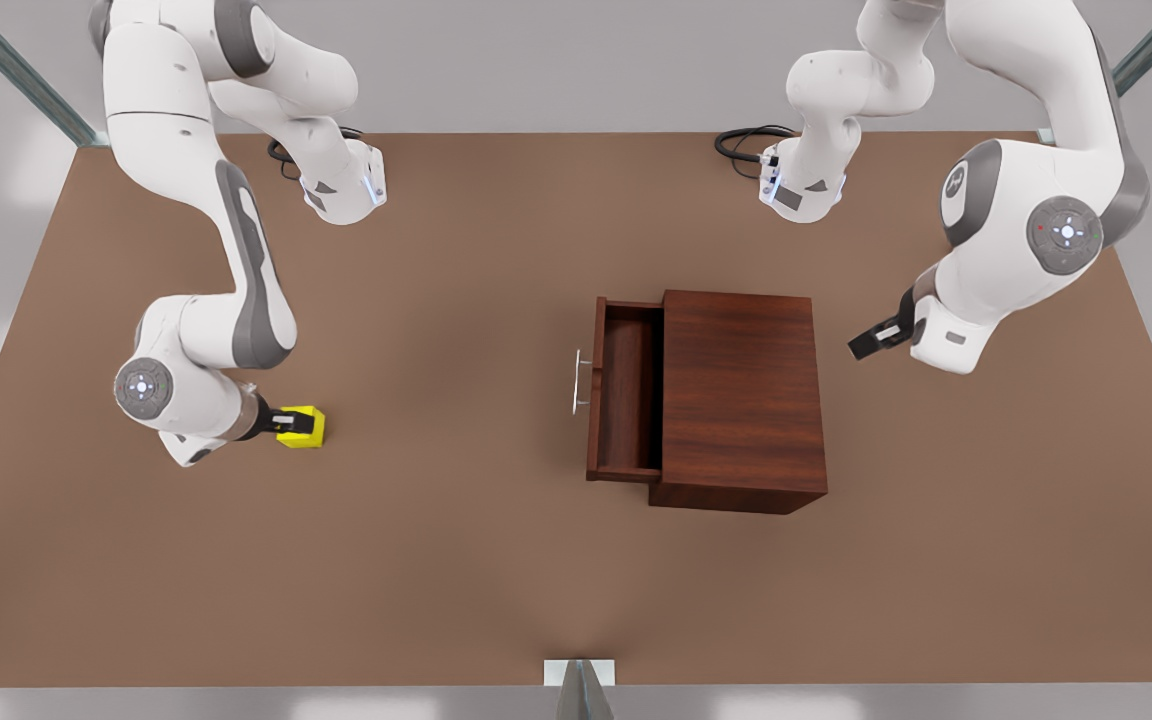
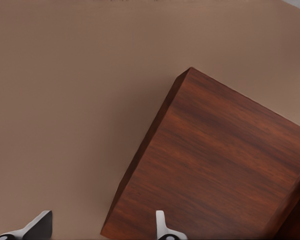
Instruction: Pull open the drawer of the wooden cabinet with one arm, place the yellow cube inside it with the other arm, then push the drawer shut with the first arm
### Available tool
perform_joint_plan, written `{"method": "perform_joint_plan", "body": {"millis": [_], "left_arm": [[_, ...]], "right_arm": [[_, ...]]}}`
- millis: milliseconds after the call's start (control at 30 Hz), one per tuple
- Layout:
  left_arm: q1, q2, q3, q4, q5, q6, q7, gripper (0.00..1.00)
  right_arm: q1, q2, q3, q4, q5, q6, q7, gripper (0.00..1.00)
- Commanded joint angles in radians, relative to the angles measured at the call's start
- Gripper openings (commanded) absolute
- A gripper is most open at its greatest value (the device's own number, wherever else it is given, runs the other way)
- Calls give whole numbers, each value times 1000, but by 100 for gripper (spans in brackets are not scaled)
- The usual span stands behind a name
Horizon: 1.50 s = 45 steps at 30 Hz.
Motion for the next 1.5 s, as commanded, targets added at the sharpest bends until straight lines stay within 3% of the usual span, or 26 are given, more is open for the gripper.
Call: {"method": "perform_joint_plan", "body": {"millis": [0, 133, 433, 500, 833, 1467], "left_arm": [[6, -2, 7, 1, -14, 66, 562, 100], [3, 53, 4, 110, -18, 15, 554, 100], [6, 61, 10, 126, -23, 12, 580, 100], [3, 119, 10, 222, -23, -105, 577, 100], [3, 119, 7, 214, -17, -103, 571, 100], [-2, 119, 5, 211, -14, -103, 553, 100]], "right_arm": [[-1, 3, -1, -25, 18, 42, 115, 100], [-13, 6, -1, -91, 47, 134, 129, 100], [-13, 29, 1, -146, -53, 227, 94, 100], [-23, 32, -1, -142, -104, 230, 86, 100], [-24, 107, -1, -155, -113, 342, 51, 100], [-38, 110, 7, -260, -113, 467, 28, 100]]}}
